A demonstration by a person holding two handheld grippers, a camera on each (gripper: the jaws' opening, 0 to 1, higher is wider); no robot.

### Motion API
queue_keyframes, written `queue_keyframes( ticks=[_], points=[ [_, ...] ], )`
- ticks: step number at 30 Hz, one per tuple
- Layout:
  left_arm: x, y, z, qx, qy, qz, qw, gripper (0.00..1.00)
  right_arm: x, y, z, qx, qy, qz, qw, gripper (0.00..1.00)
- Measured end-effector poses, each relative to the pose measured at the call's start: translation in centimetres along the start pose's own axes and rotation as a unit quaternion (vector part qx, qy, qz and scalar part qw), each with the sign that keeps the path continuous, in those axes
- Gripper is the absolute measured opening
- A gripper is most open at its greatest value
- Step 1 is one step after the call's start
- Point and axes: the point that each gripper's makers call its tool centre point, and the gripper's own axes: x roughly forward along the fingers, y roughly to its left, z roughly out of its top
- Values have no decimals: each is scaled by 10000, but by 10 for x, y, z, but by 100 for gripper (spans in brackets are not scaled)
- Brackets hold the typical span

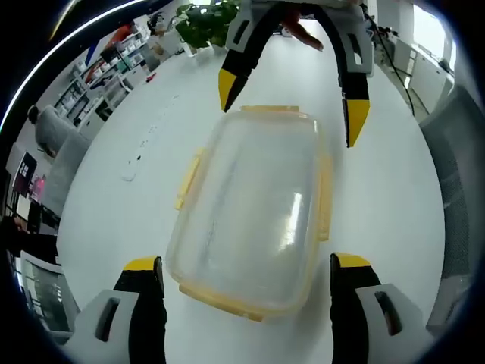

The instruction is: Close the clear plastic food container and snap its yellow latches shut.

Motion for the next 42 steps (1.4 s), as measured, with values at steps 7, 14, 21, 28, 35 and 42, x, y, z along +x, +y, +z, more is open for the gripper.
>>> queue_keyframes(
  ticks=[7, 14, 21, 28, 35, 42],
  points=[
    [-2, -1, -3, -76, -39, 56, 9999, 88, -2, 3, -5, 119, -14, -75, 9999, 81],
    [-8, 1, -1, -273, -181, 233, 9992, 87, -4, 8, -6, 320, -159, -207, 9991, 81],
    [-13, 2, -4, -453, -296, 432, 9976, 88, -10, 8, -10, 531, -299, -481, 9970, 81],
    [-21, -7, -5, -875, -477, 506, 9937, 88, -15, 16, -12, 786, -463, -680, 9935, 81],
    [-29, -15, -5, -1050, -660, 617, 9904, 88, -19, 27, -12, 1029, -653, -771, 9895, 81],
    [-41, -22, -3, -1142, -871, 820, 9862, 88, -26, 34, -10, 1222, -822, -918, 9848, 81]
  ],
)
